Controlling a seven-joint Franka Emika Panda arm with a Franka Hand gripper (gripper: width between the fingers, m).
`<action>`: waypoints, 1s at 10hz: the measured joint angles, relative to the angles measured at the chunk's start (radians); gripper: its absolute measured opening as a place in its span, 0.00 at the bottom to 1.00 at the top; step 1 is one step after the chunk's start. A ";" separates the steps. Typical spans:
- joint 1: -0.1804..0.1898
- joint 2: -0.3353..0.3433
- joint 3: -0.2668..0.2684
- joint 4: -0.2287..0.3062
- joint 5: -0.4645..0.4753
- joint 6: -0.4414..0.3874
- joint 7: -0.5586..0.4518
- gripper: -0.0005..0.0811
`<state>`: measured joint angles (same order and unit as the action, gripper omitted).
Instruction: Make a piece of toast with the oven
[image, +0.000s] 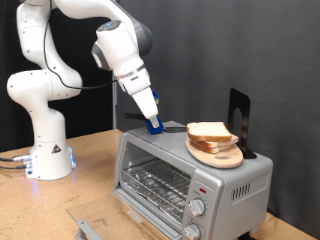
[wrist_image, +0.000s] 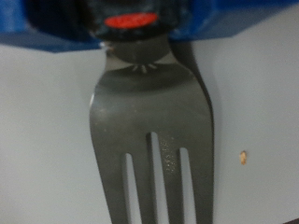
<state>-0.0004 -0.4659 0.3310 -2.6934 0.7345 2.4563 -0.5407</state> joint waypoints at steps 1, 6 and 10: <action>0.004 0.000 0.001 -0.001 0.002 0.000 -0.001 0.84; 0.008 0.002 0.017 -0.014 0.004 0.000 0.000 0.84; 0.008 0.018 0.027 -0.017 0.007 0.013 0.004 0.84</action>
<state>0.0078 -0.4480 0.3585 -2.7099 0.7412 2.4689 -0.5367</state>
